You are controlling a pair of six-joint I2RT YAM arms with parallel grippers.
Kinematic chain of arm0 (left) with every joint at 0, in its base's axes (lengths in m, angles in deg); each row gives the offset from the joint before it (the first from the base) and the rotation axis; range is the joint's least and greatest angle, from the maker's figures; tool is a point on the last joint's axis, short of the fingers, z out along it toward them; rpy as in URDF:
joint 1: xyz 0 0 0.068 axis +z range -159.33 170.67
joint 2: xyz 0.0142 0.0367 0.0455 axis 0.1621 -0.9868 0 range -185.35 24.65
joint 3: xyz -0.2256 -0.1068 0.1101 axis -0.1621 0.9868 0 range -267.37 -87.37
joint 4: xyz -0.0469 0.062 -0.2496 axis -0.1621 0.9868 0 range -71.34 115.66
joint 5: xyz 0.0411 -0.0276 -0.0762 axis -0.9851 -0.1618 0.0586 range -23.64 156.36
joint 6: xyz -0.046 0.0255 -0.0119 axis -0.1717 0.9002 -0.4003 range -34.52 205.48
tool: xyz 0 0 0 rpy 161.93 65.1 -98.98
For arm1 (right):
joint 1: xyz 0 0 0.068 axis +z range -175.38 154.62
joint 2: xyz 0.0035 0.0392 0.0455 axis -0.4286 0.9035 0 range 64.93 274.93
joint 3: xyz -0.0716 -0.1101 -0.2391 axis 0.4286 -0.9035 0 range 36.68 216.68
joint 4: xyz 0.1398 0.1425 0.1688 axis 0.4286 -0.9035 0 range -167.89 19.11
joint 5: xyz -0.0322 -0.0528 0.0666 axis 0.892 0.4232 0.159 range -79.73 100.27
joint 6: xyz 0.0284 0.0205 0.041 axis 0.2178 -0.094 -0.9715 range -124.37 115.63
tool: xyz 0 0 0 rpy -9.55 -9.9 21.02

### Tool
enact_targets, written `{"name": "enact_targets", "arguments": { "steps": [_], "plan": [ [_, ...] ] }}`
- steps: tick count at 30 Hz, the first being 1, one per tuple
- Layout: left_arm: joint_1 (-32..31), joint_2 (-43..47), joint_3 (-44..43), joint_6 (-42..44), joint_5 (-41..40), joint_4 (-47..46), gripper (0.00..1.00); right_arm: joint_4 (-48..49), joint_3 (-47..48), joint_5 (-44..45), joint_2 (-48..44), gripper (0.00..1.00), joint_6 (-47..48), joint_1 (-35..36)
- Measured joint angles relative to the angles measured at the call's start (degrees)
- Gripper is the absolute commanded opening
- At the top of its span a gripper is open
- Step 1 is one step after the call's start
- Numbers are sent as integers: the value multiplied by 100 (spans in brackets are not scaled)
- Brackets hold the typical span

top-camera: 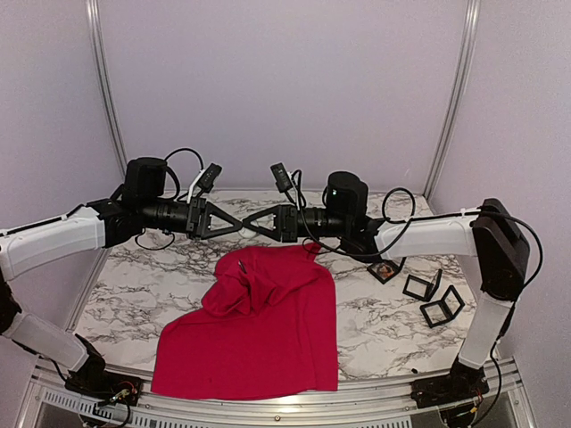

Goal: Remove the brooch from the garment
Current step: Close the brooch at the center of the board.

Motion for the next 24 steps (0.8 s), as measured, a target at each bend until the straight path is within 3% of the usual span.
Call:
{"name": "enact_targets", "arguments": {
  "steps": [5, 13, 19, 24],
  "plan": [
    [-7, 39, 13, 35, -35, 0, 0, 13, 0, 68, 0, 32, -52, 13],
    [-70, 46, 13, 256, -111, 24, 0, -15, 0, 188, 0, 63, -66, 44],
    [-85, 44, 11, 501, -229, 74, 0, -48, 0, 256, -11, 79, -98, 35],
    [-85, 37, -72, 879, -444, 186, 0, -74, 0, 348, -129, 86, -140, -37]
  ]
}}
